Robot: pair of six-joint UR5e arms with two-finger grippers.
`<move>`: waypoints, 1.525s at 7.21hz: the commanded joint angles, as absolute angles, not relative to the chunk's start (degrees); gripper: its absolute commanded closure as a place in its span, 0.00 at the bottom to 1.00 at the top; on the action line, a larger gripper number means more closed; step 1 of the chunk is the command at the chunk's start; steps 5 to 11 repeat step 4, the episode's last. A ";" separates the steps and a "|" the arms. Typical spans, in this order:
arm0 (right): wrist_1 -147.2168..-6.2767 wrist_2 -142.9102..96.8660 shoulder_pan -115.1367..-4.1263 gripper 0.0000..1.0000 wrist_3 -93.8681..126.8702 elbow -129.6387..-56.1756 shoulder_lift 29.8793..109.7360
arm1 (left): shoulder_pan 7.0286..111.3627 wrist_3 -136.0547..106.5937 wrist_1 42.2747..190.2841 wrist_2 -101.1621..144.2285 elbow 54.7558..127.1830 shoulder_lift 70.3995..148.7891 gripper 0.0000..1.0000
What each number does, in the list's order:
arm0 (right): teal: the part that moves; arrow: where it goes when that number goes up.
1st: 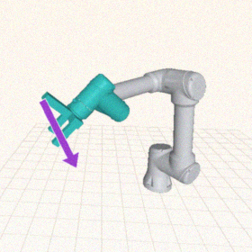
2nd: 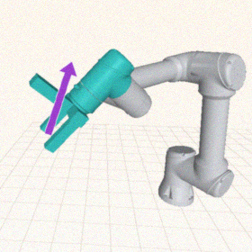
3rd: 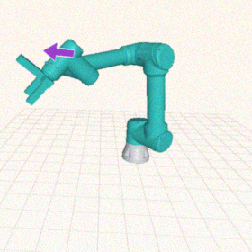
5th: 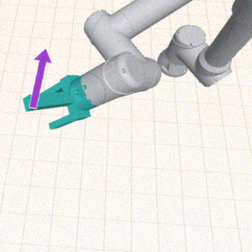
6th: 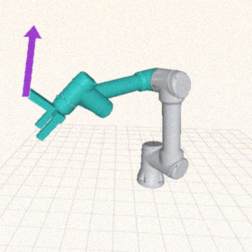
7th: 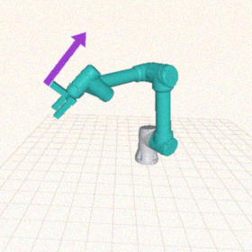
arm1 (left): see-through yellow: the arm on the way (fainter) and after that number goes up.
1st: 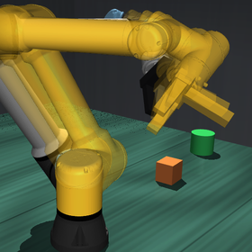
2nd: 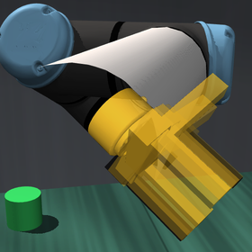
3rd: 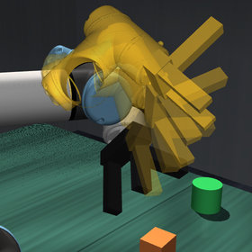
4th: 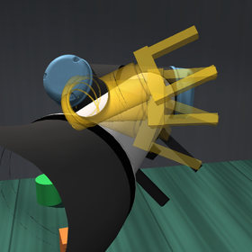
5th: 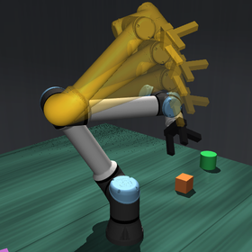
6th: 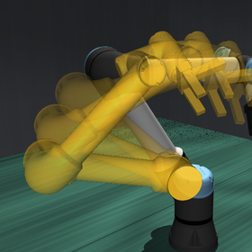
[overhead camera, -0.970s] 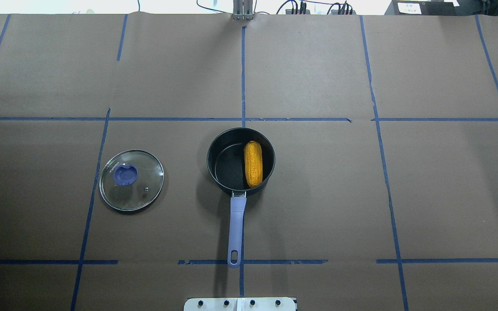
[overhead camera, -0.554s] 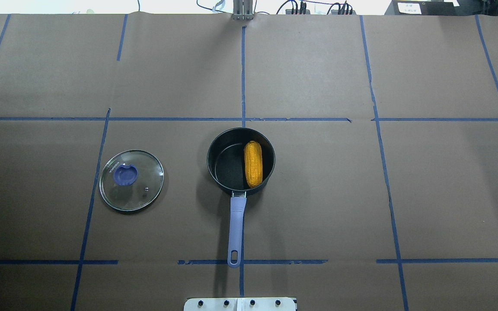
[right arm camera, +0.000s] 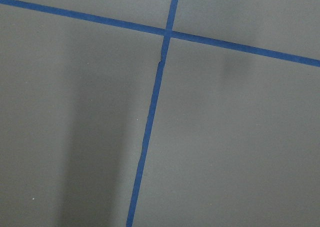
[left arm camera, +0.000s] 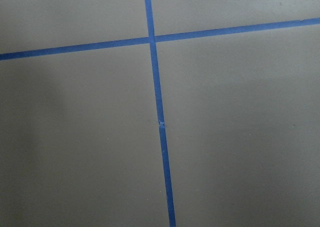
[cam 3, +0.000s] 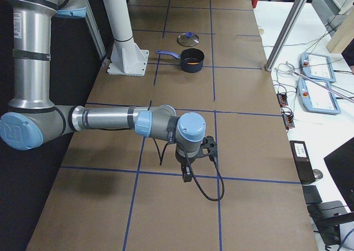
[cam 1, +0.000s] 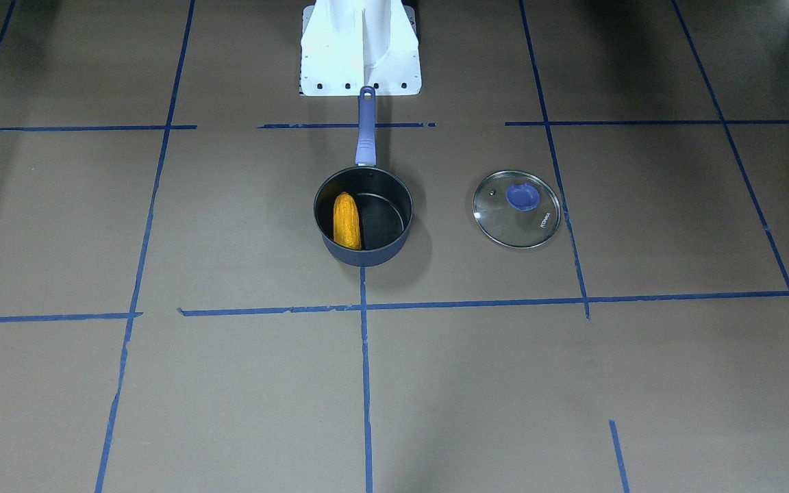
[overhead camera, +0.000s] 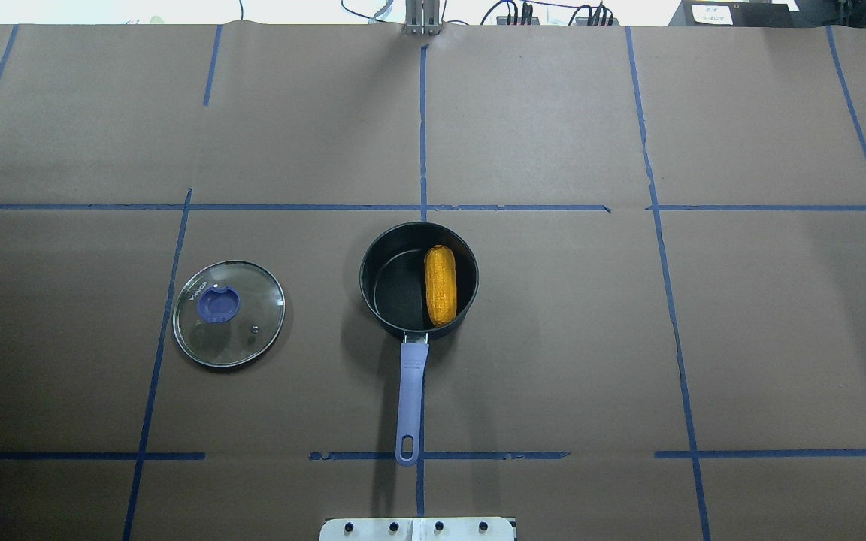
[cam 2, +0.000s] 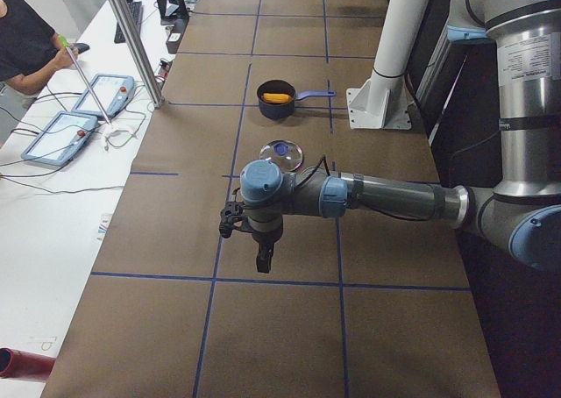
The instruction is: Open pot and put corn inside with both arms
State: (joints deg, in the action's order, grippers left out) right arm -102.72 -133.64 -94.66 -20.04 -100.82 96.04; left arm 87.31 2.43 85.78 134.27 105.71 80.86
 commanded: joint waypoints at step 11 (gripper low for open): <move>-102.57 -134.03 -94.57 0.00 -19.60 -100.64 96.06 | 87.36 2.72 85.69 134.12 106.44 81.39 0.00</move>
